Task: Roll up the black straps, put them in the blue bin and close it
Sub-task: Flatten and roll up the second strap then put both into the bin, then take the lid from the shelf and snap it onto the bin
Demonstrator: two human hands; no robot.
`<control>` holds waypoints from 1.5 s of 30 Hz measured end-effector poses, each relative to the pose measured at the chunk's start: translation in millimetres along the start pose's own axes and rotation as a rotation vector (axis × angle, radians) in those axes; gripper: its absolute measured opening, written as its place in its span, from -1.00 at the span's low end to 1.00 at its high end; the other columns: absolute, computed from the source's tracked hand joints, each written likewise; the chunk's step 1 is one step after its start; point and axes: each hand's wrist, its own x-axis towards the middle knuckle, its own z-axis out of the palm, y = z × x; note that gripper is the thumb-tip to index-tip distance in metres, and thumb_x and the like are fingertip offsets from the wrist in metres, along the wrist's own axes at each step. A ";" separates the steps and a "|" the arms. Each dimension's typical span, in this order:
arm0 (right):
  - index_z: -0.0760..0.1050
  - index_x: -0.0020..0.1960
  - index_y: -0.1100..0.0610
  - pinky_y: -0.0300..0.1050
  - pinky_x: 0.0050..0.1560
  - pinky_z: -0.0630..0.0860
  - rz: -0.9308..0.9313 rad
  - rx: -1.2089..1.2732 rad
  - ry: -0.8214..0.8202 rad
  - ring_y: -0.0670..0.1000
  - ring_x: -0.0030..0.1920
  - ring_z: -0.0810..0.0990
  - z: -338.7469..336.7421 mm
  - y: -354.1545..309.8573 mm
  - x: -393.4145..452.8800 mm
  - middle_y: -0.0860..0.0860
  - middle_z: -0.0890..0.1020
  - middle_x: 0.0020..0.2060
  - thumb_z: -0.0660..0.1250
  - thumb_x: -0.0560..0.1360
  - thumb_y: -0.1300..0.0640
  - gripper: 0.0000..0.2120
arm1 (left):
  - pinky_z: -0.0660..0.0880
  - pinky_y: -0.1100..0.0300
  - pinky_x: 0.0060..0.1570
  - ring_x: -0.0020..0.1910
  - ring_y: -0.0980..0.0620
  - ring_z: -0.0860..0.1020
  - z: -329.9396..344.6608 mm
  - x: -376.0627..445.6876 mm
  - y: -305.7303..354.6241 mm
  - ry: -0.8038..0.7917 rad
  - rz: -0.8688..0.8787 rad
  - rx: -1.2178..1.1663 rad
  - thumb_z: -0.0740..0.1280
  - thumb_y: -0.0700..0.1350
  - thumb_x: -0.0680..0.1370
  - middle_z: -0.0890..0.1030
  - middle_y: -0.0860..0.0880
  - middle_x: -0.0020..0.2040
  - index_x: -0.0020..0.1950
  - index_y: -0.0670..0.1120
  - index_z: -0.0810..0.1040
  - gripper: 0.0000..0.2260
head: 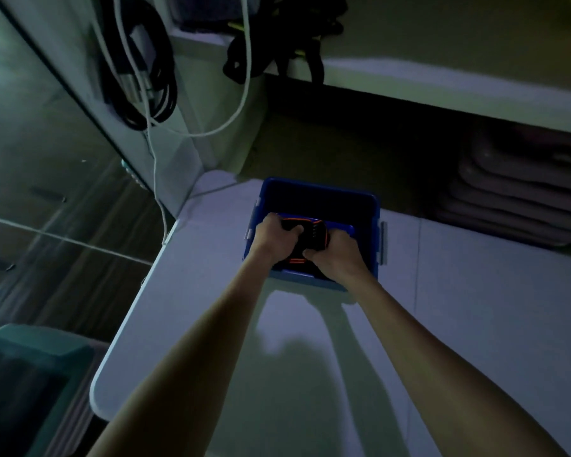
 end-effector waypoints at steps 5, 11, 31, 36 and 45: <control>0.44 -0.26 0.13 -0.13 -0.37 0.45 0.033 -0.235 -0.179 0.08 -0.26 0.59 11.4 5.9 18.9 0.08 0.56 -0.34 0.30 0.45 0.28 -0.86 | 0.45 0.11 -0.05 0.11 -0.20 0.60 11.0 23.3 -16.8 -0.161 -0.063 0.191 0.34 -0.11 0.56 0.64 -0.21 0.11 0.20 -0.24 0.57 -0.71; 0.49 0.05 0.18 0.14 -0.01 0.58 -0.170 -0.490 0.086 0.20 0.11 0.50 2.2 26.3 33.9 0.18 0.54 0.05 0.37 0.43 0.24 -0.80 | 0.49 0.09 0.00 0.14 -0.19 0.61 21.7 40.9 -20.4 -0.253 -0.064 0.263 0.35 -0.17 0.56 0.64 -0.20 0.13 0.22 -0.24 0.55 -0.73; 0.42 0.27 0.18 0.14 0.05 0.50 -0.178 -0.629 0.031 0.20 0.34 0.32 -13.3 19.6 15.9 0.15 0.42 0.24 0.29 0.52 0.07 -0.65 | 0.52 0.10 -0.05 0.09 -0.20 0.61 9.5 10.4 5.5 -0.231 -0.017 0.356 0.38 -0.06 0.53 0.60 -0.19 0.04 0.16 -0.23 0.55 -0.70; 0.49 0.21 0.12 0.02 -0.02 0.46 -0.272 -0.502 0.166 0.14 0.25 0.41 -41.4 13.5 -6.9 0.10 0.49 0.18 0.23 0.55 0.05 -0.72 | 0.51 0.06 0.01 0.13 -0.22 0.58 0.9 -12.3 34.1 -0.178 0.087 0.366 0.35 -0.03 0.53 0.59 -0.21 0.18 0.25 -0.18 0.51 -0.65; 0.55 -0.08 -0.03 0.08 -0.12 0.60 -0.450 -0.154 0.478 -0.02 -0.12 0.62 -154.1 0.3 -84.9 -0.07 0.64 -0.13 0.26 0.48 0.04 -0.90 | 0.59 -0.02 0.03 -0.03 -0.05 0.62 -13.1 -87.1 142.5 -0.035 0.442 0.291 0.32 0.08 0.55 0.66 -0.03 0.03 0.11 -0.02 0.60 -0.77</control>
